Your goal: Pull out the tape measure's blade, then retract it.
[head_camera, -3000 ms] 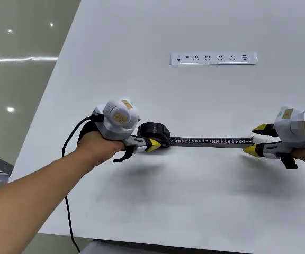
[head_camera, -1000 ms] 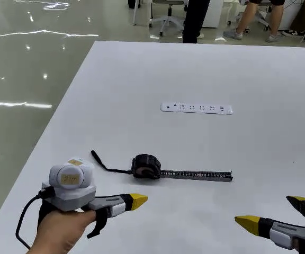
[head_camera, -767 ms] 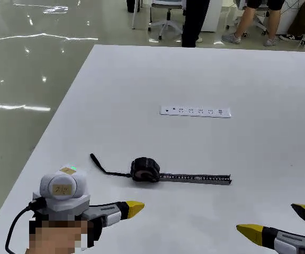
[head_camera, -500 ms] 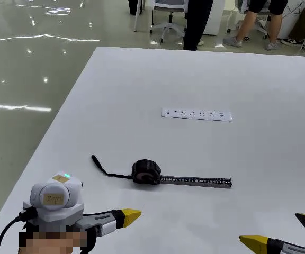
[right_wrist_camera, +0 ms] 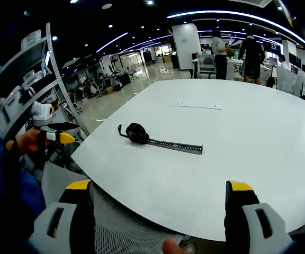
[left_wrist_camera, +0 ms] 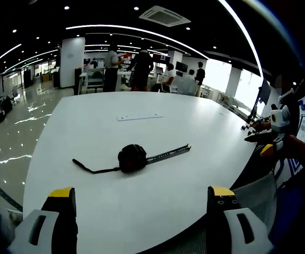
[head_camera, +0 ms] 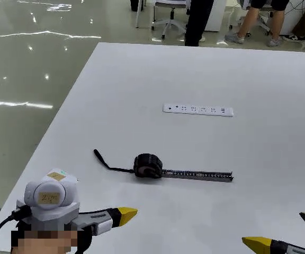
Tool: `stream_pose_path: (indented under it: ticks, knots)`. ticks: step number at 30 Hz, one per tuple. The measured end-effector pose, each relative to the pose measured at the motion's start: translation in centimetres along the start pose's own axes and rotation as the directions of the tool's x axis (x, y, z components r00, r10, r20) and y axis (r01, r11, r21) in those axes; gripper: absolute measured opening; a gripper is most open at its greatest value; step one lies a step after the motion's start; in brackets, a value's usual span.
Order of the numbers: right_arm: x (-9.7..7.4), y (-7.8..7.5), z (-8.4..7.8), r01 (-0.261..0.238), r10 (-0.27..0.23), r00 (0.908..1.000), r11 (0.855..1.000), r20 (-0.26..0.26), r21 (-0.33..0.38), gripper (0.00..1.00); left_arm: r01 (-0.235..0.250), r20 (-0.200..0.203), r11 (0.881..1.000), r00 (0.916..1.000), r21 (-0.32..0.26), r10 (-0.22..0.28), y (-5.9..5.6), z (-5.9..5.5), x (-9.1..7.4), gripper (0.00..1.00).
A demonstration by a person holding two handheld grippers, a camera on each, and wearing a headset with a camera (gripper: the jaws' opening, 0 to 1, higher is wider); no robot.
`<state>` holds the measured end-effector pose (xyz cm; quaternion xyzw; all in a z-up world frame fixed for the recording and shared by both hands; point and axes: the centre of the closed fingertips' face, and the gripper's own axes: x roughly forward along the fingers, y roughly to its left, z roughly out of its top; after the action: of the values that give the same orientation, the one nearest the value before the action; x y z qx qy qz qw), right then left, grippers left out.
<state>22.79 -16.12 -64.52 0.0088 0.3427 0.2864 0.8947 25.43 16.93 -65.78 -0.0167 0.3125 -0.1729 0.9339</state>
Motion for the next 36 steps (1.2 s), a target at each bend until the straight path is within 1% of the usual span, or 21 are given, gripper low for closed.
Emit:
stream_pose_path:
  ticks: [2, 5, 7, 10, 13, 17, 19, 23, 25, 26, 27, 28, 30, 31, 35, 36]
  knots:
    - [-0.1, -0.2, 0.0, -0.002, 0.002, 1.0000, 1.000, 0.005, 0.004, 1.00, -0.001, -0.003, 1.000, 1.0000, 0.003, 0.001, -0.3, 0.0, 0.1, 1.00]
    - [-0.2, -0.6, -0.2, -0.005, 0.005, 1.0000, 1.000, 0.000, 0.011, 1.00, -0.005, 0.002, 1.000, 1.0000, -0.019, 0.005, -0.4, 0.3, 0.0, 1.00]
    - [-0.2, -0.5, -0.3, -0.009, 0.009, 1.0000, 1.000, -0.003, 0.011, 1.00, -0.010, -0.009, 1.000, 0.9999, -0.012, 0.010, -0.4, 0.4, 0.1, 1.00]
    - [0.1, -0.4, -0.3, -0.017, 0.017, 0.9998, 1.000, -0.008, 0.012, 1.00, -0.011, -0.014, 1.000, 0.9998, -0.017, 0.011, -0.5, 0.5, 0.1, 1.00]
    - [0.4, -0.1, -0.3, -0.019, 0.020, 0.9997, 1.000, -0.014, 0.017, 1.00, -0.016, -0.025, 1.000, 0.9996, -0.010, 0.016, -0.4, 0.5, 0.1, 1.00]
    - [0.6, 0.0, 0.0, -0.016, 0.017, 0.9998, 1.000, -0.012, 0.025, 1.00, -0.020, -0.025, 1.000, 0.9995, -0.015, 0.020, 0.0, 0.8, 0.3, 1.00]
    - [0.5, 0.0, 0.2, -0.010, 0.010, 0.9998, 1.000, -0.020, 0.021, 1.00, -0.023, -0.024, 1.000, 0.9994, -0.019, 0.023, 0.0, 0.9, 0.4, 1.00]
    - [0.4, 0.0, 0.7, 0.006, -0.006, 0.9999, 1.000, -0.014, -0.006, 1.00, -0.016, -0.016, 1.000, 0.9997, -0.004, 0.016, -0.8, 0.9, 0.8, 1.00]
    - [0.6, -0.2, 0.3, 0.022, -0.023, 0.9991, 0.999, -0.036, -0.029, 1.00, -0.006, -0.018, 1.000, 0.9998, 0.000, 0.006, -1.3, 0.7, 1.0, 1.00]
    - [0.8, -0.1, 0.4, 0.019, -0.020, 0.9994, 0.999, -0.030, -0.036, 1.00, -0.001, -0.023, 1.000, 0.9997, 0.024, 0.002, -1.7, 0.5, 1.2, 1.00]
    - [0.9, -0.2, 0.3, 0.016, -0.017, 0.9994, 0.999, -0.029, -0.032, 0.99, 0.001, -0.031, 0.999, 0.9995, 0.036, 0.000, -1.9, 0.3, 1.3, 1.00]
    - [1.1, -0.1, 0.2, 0.012, -0.014, 0.9992, 1.000, -0.038, -0.029, 0.99, -0.006, -0.035, 0.999, 0.9993, 0.034, 0.007, -2.0, 0.1, 1.5, 1.00]
    - [1.3, -0.1, 0.2, 0.007, -0.009, 0.9992, 0.999, -0.038, -0.042, 0.99, -0.007, -0.042, 1.000, 0.9991, 0.020, 0.008, -2.1, -0.2, 1.6, 1.00]
    - [1.5, -0.1, 0.1, -0.001, -0.001, 0.9991, 0.999, -0.042, -0.037, 1.00, -0.014, -0.047, 1.000, 0.9988, 0.009, 0.014, -2.1, -0.2, 1.6, 1.00]
    - [2.1, -0.3, 0.4, -0.024, 0.022, 0.9989, 0.999, -0.042, -0.035, 1.00, -0.058, -0.045, 0.998, 0.9974, -0.006, 0.057, -2.2, 0.1, 1.4, 0.99]
    - [2.4, -0.4, 0.4, -0.030, 0.029, 0.9986, 0.999, -0.045, -0.038, 1.00, -0.072, -0.049, 0.997, 0.9962, -0.009, 0.072, -2.2, 0.1, 1.4, 0.99]
